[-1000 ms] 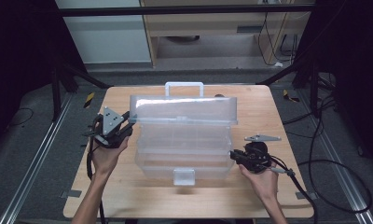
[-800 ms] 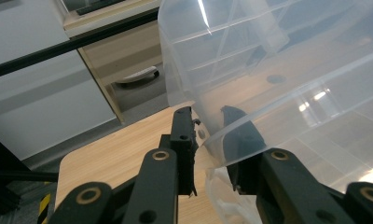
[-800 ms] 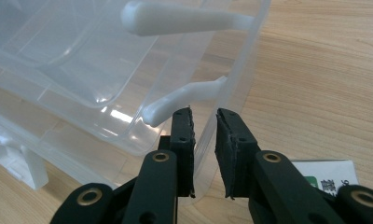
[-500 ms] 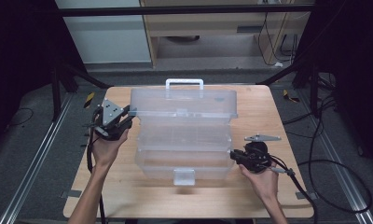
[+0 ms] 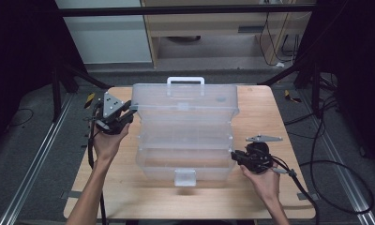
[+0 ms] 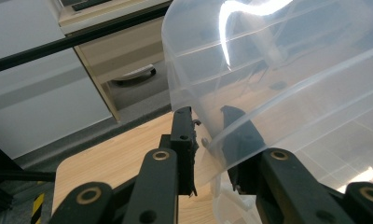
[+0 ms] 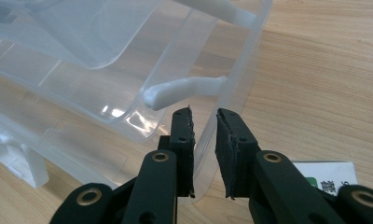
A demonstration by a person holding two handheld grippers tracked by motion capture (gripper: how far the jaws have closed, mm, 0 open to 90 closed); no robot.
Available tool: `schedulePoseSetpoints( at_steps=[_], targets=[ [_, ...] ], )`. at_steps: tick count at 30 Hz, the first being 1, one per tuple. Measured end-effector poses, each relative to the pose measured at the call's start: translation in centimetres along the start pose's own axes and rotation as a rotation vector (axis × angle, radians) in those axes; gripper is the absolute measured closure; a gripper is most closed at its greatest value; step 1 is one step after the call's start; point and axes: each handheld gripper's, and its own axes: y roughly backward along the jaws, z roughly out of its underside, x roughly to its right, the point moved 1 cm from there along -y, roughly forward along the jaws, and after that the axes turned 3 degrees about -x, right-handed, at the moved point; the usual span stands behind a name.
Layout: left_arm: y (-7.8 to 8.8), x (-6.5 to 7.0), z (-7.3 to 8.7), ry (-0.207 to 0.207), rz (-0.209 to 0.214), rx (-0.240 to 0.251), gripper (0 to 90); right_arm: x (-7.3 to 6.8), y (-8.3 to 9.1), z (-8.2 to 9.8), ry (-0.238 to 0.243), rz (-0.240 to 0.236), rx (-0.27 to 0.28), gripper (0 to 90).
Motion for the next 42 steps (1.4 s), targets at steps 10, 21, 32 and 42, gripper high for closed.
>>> schedulePoseSetpoints(
  at_steps=[10, 21, 32, 42],
  targets=[
    [-0.4, -0.2, -0.7, -0.007, -0.012, -0.006, 73.6, 0.0, 0.0, 0.0, 0.000, 0.000, 0.000, 76.7],
    [-1.3, -0.6, -1.9, -0.025, -0.041, -0.012, 73.1, 0.0, 0.0, 0.0, 0.000, 0.001, 0.001, 76.8],
    [-1.5, -0.6, -2.6, -0.036, -0.073, -0.022, 75.7, 0.1, 0.0, -0.1, 0.005, 0.003, -0.002, 77.0],
    [-2.3, -0.9, -3.3, -0.039, -0.084, -0.033, 77.5, -0.3, -0.1, -0.4, 0.036, 0.041, -0.018, 77.7]
  ],
)
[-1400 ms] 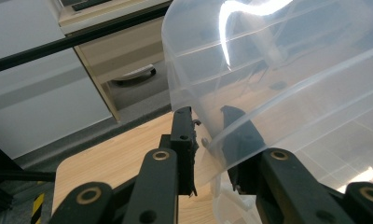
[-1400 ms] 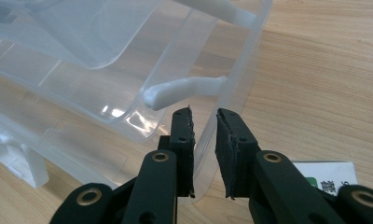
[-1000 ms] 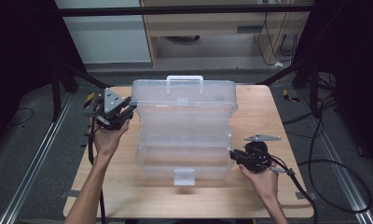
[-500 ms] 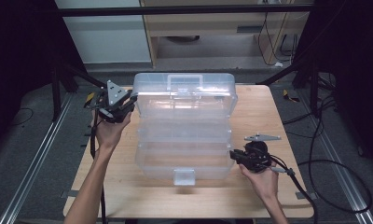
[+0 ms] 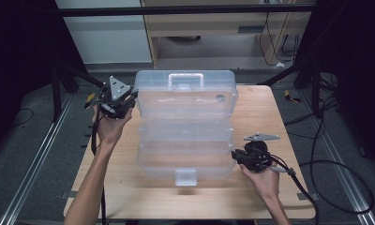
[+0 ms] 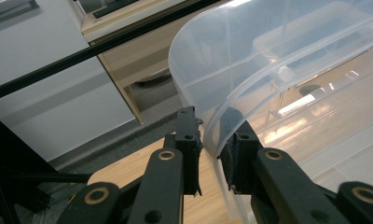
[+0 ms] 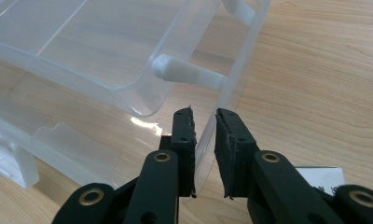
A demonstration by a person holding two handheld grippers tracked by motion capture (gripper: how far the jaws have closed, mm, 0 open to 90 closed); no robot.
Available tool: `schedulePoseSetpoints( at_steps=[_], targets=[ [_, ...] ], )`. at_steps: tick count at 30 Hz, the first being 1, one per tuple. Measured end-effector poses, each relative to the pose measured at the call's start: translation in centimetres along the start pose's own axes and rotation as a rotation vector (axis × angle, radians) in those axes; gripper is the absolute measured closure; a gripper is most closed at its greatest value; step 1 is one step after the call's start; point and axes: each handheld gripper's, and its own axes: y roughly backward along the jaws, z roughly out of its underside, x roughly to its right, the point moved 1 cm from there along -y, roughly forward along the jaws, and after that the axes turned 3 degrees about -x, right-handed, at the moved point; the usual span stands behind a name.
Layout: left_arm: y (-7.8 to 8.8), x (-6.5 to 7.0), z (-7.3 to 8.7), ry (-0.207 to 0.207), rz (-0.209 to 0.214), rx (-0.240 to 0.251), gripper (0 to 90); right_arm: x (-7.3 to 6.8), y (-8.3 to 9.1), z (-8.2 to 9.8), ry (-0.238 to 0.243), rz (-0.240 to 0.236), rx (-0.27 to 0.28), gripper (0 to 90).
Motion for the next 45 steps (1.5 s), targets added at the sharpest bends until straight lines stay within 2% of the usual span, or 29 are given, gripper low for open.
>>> schedulePoseSetpoints(
  at_steps=[9, 14, 30, 34, 39, 43, 45],
  targets=[
    [-0.9, -0.4, -0.5, 0.006, -0.008, -0.004, 79.0, -0.3, 0.0, -0.3, 0.024, 0.028, -0.020, 78.0],
    [-1.4, -0.5, -0.7, 0.017, -0.009, -0.004, 79.7, -0.3, 0.0, -0.3, 0.018, 0.026, -0.027, 78.3],
    [-2.4, -1.0, -1.2, 0.013, -0.015, -0.018, 81.4, -0.1, 0.0, -0.6, 0.035, 0.018, -0.040, 78.2],
    [-2.6, -1.1, -1.3, 0.012, -0.008, -0.022, 81.5, 0.0, -0.1, -0.7, 0.044, 0.018, -0.038, 78.3],
    [-3.1, -1.4, -1.5, 0.026, 0.000, -0.024, 82.0, -0.3, -0.1, -0.8, 0.071, 0.044, -0.051, 78.6],
    [-3.6, -1.6, -1.6, 0.035, 0.000, -0.022, 82.5, -0.2, -0.1, -0.9, 0.070, 0.037, -0.055, 78.6],
    [-3.9, -1.7, -1.8, 0.029, 0.015, -0.016, 82.7, -0.2, -0.1, -0.9, 0.072, 0.034, -0.057, 78.5]
  ],
)
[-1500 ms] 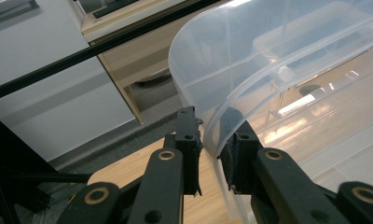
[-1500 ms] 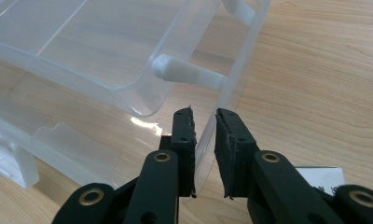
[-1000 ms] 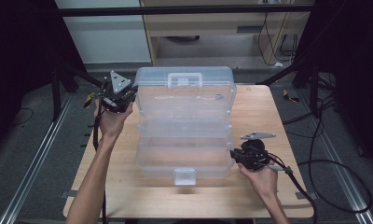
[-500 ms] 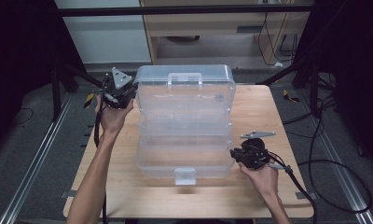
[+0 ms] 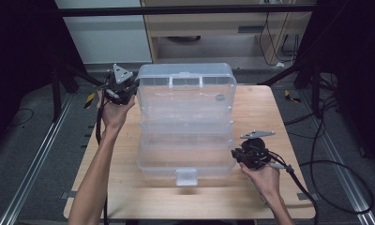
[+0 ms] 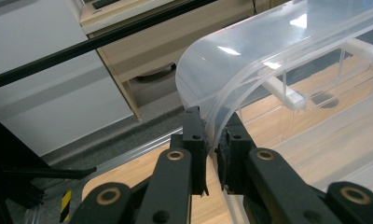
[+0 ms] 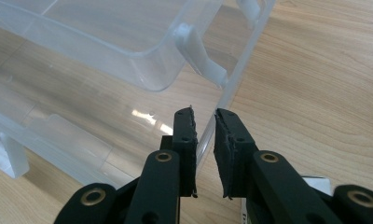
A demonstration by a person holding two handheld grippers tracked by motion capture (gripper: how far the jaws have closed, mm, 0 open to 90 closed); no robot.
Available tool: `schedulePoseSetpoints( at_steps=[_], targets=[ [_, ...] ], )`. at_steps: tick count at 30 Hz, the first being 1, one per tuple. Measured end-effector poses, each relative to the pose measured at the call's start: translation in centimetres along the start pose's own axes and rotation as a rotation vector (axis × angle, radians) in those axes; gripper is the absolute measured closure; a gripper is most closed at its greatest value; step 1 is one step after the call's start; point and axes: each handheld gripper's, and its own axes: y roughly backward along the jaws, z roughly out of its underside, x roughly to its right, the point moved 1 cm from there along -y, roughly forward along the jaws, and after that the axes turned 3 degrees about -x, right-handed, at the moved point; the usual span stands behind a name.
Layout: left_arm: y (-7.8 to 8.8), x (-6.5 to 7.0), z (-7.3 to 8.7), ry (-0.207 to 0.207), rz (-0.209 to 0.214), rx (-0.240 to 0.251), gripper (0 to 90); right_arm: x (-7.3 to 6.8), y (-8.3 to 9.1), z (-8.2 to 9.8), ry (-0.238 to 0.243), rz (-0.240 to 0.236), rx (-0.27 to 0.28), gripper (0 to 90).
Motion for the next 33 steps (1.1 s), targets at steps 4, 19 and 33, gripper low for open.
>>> schedulePoseSetpoints(
  at_steps=[4, 19, 33],
  targets=[
    [-0.3, -0.1, -0.1, 0.010, -0.016, -0.001, 83.1, 0.1, 0.0, 0.0, -0.002, -0.007, -0.001, 78.5],
    [-1.8, -0.6, -0.3, 0.021, -0.004, -0.007, 83.7, 0.2, 0.0, 0.0, -0.002, -0.016, -0.003, 78.4],
    [-3.4, -1.0, -0.6, 0.030, -0.007, -0.018, 83.5, 0.2, 0.0, 0.0, 0.001, -0.020, -0.001, 78.3]
  ],
)
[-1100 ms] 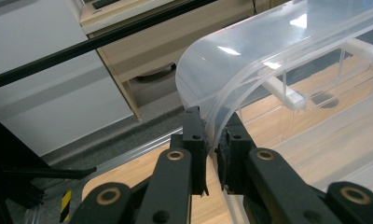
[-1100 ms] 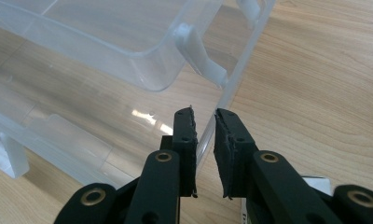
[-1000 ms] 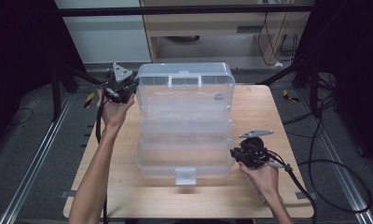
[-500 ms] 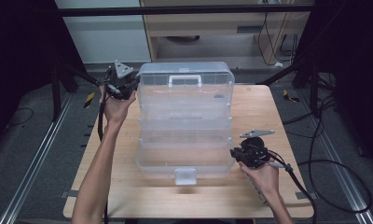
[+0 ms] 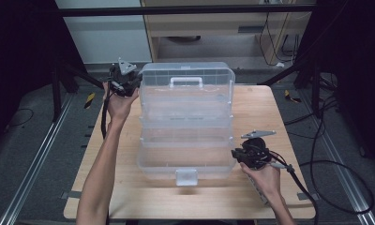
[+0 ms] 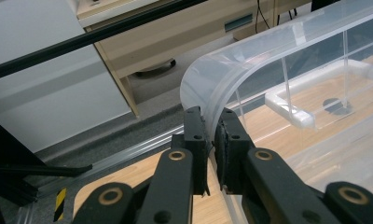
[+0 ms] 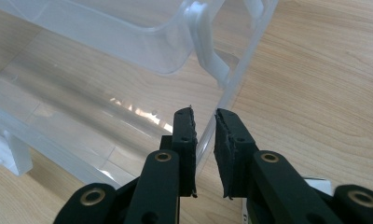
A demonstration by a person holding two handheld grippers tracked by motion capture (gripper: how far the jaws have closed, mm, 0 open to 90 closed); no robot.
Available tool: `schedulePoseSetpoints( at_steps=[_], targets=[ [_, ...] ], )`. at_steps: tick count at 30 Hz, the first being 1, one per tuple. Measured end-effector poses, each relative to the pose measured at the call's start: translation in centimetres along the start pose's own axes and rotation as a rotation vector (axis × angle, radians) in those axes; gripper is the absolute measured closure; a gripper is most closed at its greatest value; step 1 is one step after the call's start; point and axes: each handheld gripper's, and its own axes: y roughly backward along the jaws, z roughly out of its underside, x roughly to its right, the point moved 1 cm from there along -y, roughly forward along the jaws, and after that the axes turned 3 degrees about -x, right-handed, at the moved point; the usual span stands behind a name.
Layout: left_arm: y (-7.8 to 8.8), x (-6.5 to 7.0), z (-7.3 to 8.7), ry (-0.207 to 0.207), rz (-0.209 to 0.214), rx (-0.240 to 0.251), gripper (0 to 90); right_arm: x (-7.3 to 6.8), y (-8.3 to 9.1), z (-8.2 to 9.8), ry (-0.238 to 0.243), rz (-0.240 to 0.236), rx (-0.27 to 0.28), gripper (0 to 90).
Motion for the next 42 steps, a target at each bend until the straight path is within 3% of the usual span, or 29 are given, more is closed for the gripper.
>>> schedulePoseSetpoints(
  at_steps=[7, 12, 20, 31, 42],
  targets=[
    [-0.6, -0.1, 0.1, 0.031, 0.004, 0.001, 83.7, 0.0, 0.0, 0.0, -0.001, -0.003, 0.000, 78.3],
    [-1.2, -0.3, -0.1, 0.009, -0.003, -0.008, 83.6, 0.0, 0.0, 0.0, 0.002, -0.002, 0.000, 78.3],
    [-1.9, -0.3, 0.1, 0.034, -0.005, -0.013, 83.6, 0.0, 0.0, 0.0, 0.003, -0.001, -0.001, 78.3],
    [-2.6, -0.5, 0.1, 0.012, -0.010, -0.013, 83.4, 0.0, 0.0, 0.0, 0.008, 0.001, 0.002, 78.3],
    [-3.6, -0.5, 0.0, 0.019, -0.013, -0.036, 83.1, -0.1, 0.0, 0.0, 0.005, 0.002, 0.001, 78.3]
  ],
)
